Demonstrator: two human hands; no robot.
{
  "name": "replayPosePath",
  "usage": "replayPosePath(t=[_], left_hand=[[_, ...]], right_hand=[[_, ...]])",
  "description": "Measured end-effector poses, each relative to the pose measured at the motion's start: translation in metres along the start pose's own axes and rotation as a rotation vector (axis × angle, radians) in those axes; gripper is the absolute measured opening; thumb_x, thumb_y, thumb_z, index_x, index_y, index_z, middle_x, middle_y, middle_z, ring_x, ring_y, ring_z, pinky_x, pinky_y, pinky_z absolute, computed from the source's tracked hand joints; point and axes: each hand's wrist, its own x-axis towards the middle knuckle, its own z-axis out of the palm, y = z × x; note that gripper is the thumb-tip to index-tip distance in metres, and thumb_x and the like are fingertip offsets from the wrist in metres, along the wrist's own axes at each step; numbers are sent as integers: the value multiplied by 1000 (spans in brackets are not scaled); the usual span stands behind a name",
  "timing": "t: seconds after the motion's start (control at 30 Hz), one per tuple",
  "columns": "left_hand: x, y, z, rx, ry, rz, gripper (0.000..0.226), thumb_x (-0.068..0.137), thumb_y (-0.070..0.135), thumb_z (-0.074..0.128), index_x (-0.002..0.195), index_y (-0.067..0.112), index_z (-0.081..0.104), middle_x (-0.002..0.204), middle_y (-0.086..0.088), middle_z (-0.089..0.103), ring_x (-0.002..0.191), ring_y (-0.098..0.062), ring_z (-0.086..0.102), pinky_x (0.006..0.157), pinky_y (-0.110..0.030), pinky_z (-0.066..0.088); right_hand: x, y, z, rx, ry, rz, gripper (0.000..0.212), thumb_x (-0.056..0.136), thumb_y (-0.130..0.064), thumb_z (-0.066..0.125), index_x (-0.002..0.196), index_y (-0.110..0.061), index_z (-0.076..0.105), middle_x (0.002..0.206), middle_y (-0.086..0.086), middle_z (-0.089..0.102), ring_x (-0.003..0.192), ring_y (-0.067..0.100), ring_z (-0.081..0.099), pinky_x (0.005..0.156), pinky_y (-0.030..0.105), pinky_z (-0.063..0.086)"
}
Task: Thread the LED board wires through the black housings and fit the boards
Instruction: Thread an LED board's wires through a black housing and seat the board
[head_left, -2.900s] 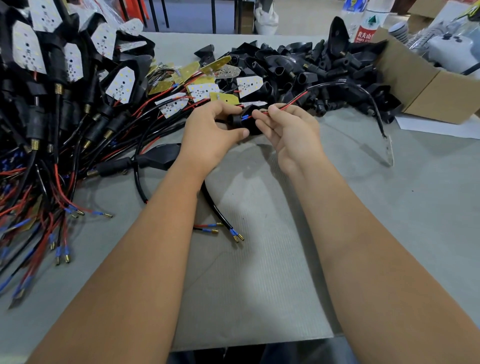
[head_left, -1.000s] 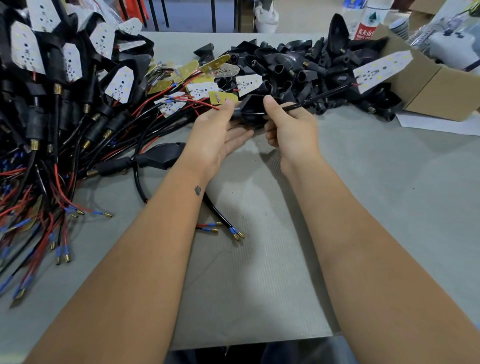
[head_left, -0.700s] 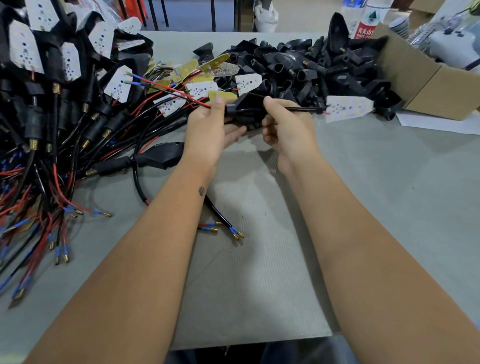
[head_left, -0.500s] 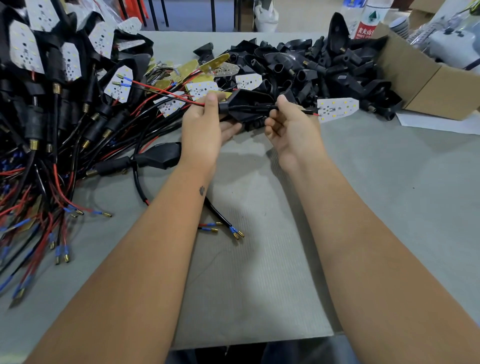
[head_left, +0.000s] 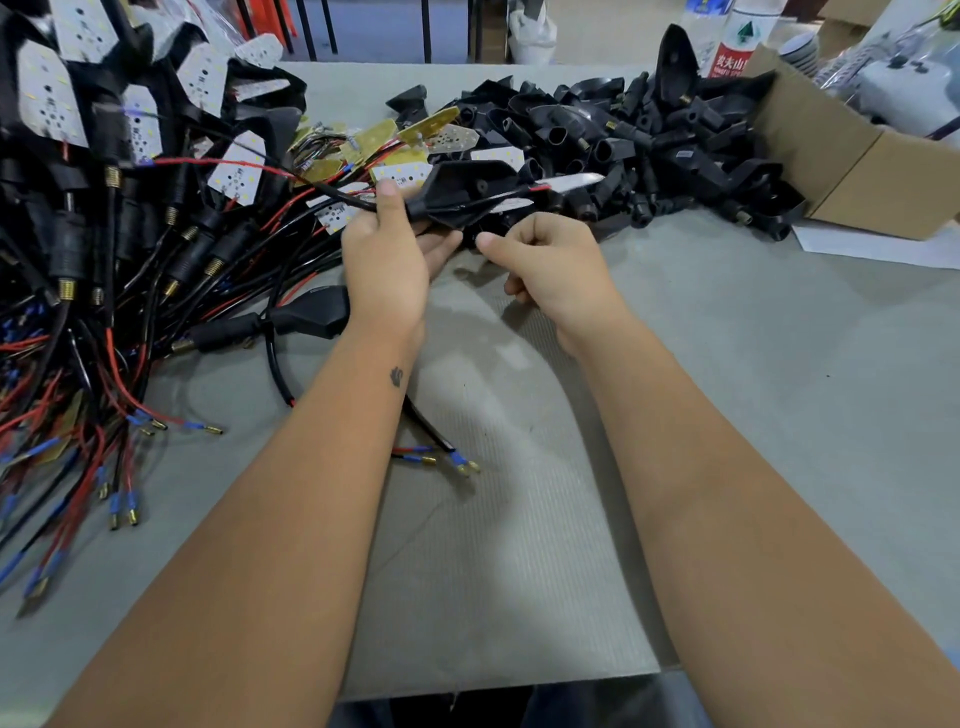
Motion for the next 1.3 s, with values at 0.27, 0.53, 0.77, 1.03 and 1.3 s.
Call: replayPosePath(t=[0.27,0.53,0.77,1.03,1.3], left_hand=[[3,0,-2,62,35,37,38,107,29,34,90,13,64,82,-4,72,79,-21,71,65,-23,55],[2,-2,-2,159,-11,-5,36,106,31,37,93,8,61,89,-10,70,85,-25,72,66,-26,57],[-5,-6,7,323,-154,-52,30,106,27,38,84,16,56,88,-6,67,78,-21,68,67,-27,59],[-6,-4,2,248,-107,-72,29,105,27,43,83,19,60,91,-3,64,79,-20,68,68,-27,60],[-8,-3,4,144,-137,-117,25,104,29,43,91,14,58,105,-14,64,95,-31,69,67,-27,59]], right_hand=[[7,-5,-12,621,200,234,13,92,-23,63,93,-11,59,79,5,59,52,12,52,49,24,43],[7,-5,-18,674,288,256,14,85,5,48,76,-5,49,59,7,56,46,13,48,45,20,41],[0,-5,-2,187,104,102,19,80,6,55,76,-13,55,69,8,62,45,11,49,43,18,40],[3,-2,1,59,115,39,30,95,-25,57,69,-11,54,69,11,54,51,17,48,51,27,38],[2,0,-2,-90,258,-22,31,93,-31,61,67,-16,53,62,-5,52,63,19,53,68,41,51]])
